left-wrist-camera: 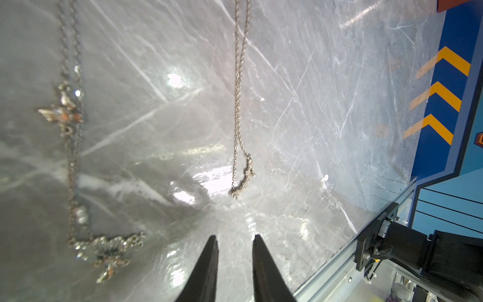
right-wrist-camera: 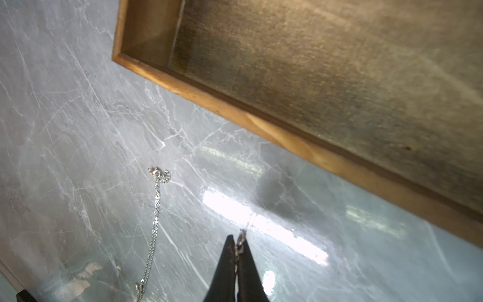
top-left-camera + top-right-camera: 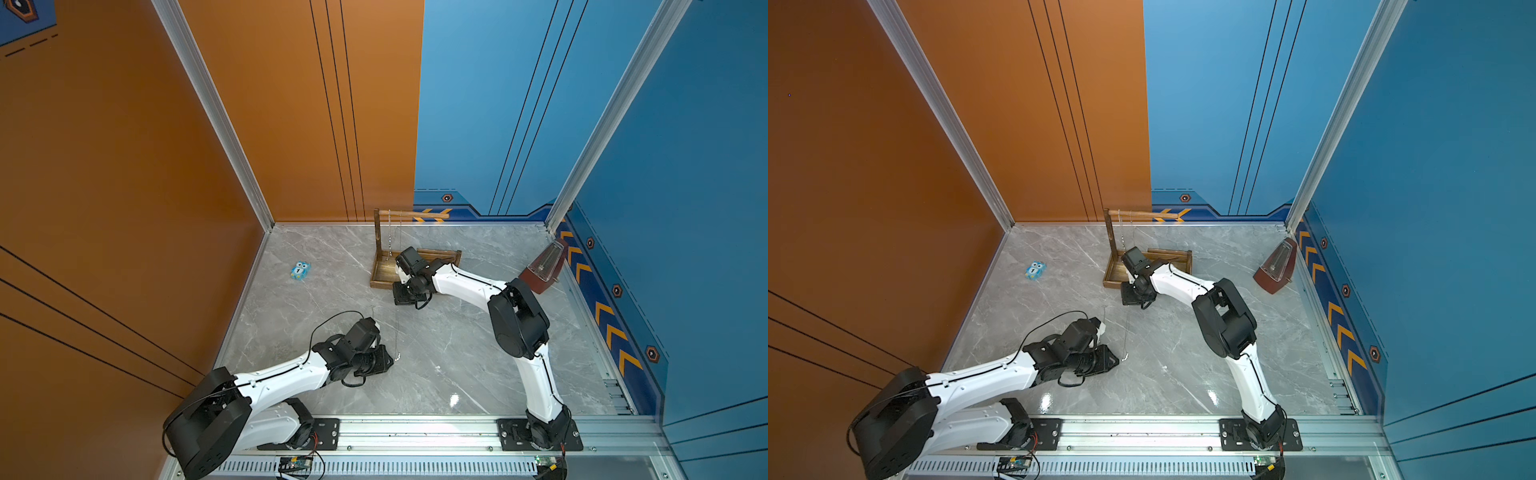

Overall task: Take the necklace off the jewelry display stand
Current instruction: Place the necklace at the center of the board.

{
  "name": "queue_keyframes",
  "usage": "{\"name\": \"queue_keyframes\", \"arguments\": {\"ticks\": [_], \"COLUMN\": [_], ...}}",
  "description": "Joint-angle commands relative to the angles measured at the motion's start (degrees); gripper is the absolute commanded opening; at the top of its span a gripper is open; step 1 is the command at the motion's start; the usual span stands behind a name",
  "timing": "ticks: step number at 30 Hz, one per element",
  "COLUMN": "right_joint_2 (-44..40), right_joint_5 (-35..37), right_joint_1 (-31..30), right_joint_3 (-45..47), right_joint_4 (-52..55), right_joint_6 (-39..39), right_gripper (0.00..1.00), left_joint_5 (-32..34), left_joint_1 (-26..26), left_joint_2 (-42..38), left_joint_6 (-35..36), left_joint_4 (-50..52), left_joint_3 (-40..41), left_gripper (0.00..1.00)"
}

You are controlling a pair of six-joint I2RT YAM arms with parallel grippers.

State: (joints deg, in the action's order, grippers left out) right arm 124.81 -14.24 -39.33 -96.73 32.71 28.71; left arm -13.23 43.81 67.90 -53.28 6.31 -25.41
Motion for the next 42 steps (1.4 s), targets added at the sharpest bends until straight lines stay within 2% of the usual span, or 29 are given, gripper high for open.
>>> {"name": "queue_keyframes", "arguments": {"ticks": [1, 6, 10, 17, 19, 24, 29, 33, 36, 37, 42], "right_joint_2": [1.17, 1.54, 1.57, 0.97, 0.37, -1.35, -5.01, -11.15, -17.92, -20.66, -34.33], "right_joint_5": [1.66, 2.37, 2.54, 3.03, 3.38, 4.19, 6.30, 9.45, 12.40, 13.60, 16.36], "right_joint_1": [0.79, 0.84, 0.84, 0.92, 0.88, 1.16, 1.39, 1.10, 1.18, 1.34, 3.63], "right_joint_3": [-1.98, -2.68, -2.67, -3.04, -3.21, -3.34, -2.85, 0.12, 5.93, 8.55, 22.33], "right_joint_4": [2.79, 3.67, 3.85, 3.94, 3.94, 3.97, 3.86, 2.51, -0.87, -2.59, -11.53], "right_joint_6": [-1.02, -1.72, -1.87, -1.81, -1.89, -1.90, -1.89, -2.08, -1.95, -1.90, -0.02], "right_gripper": [0.10, 0.13, 0.14, 0.30, 0.35, 0.39, 0.42, 0.47, 0.56, 0.59, 0.70], "left_joint_5": [1.48, 2.76, 3.87, 5.11, 5.99, 7.06, 7.30, 7.98, 8.06, 7.96, 7.02], "left_joint_1": [-0.63, -0.67, -0.68, 0.69, 1.17, 1.19, 1.01, 0.04, -1.37, -1.98, -4.54], "left_joint_2": [-0.57, -0.15, 3.59, 11.95, 12.01, 9.61, 6.05, 1.83, -1.51, -2.70, -6.74], "left_joint_6": [1.42, 2.74, 5.09, 6.96, 6.87, 7.13, 8.24, 9.62, 10.70, 11.06, 12.70], "left_joint_4": [1.95, 2.90, 3.80, 3.98, 3.98, 3.98, 3.98, 3.98, 5.71, 6.21, 8.00], "left_joint_3": [-0.64, -3.10, -7.58, -12.55, -12.58, -11.34, -10.11, -8.95, -8.34, -8.09, -8.03], "left_gripper": [0.27, 0.29, 0.29, 0.28, 0.28, 0.29, 0.43, 0.73, 0.97, 0.99, 0.99]}}
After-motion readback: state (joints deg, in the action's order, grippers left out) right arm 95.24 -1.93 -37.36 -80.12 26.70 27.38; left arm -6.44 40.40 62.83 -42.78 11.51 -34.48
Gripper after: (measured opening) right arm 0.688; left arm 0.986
